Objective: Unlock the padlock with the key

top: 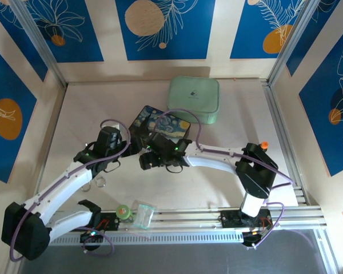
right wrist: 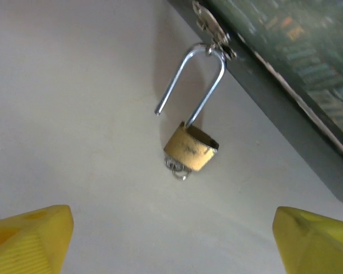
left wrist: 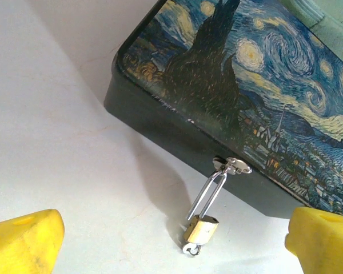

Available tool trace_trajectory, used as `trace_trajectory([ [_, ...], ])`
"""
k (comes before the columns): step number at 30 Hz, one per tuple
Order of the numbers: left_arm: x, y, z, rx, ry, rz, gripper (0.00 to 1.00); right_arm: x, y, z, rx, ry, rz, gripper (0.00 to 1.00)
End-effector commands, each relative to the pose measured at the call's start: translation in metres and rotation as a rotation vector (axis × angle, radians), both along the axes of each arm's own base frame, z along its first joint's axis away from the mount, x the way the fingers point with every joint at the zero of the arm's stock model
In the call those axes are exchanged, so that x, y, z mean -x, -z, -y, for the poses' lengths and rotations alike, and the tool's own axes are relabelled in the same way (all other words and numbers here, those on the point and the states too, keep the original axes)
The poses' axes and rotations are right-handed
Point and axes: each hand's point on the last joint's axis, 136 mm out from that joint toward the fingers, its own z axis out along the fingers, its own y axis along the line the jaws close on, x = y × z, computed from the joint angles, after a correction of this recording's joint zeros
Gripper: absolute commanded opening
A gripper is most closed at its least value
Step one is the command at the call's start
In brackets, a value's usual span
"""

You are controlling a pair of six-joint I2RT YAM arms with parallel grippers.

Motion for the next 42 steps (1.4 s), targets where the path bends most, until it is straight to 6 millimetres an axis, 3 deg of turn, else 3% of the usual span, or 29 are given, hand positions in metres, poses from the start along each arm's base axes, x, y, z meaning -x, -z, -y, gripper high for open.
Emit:
trace_trajectory([
  [1, 0.005, 0.003, -0.007, 0.018, -0.025, -0.005, 1.00, -0.009, 0.019, -0.006, 0.052, 0.030, 0.013, 0.87],
  [4, 0.009, 0.007, -0.009, 0.024, -0.029, -0.007, 1.00, -0.011, 0.029, -0.016, 0.074, 0.016, 0.025, 0.79],
  [9, 0.013, 0.010, -0.016, 0.005, -0.043, -0.005, 1.00, -0.017, 0.047, -0.018, 0.149, 0.044, 0.047, 0.77],
  [18, 0.016, 0.018, -0.013, 0.028, -0.036, -0.014, 1.00, -0.032, 0.061, -0.028, 0.215, 0.046, 0.074, 0.62],
  [26, 0.018, 0.020, -0.013, 0.034, -0.039, -0.014, 1.00, -0.028, 0.074, -0.016, 0.289, 0.038, 0.076, 0.49],
  [33, 0.016, 0.017, -0.014, 0.033, -0.044, -0.003, 1.00, -0.022, 0.086, -0.007, 0.322, 0.034, 0.053, 0.50],
  [42, 0.013, 0.007, -0.013, 0.041, -0.044, 0.022, 1.00, -0.008, 0.078, 0.002, 0.331, 0.015, 0.055, 0.39],
])
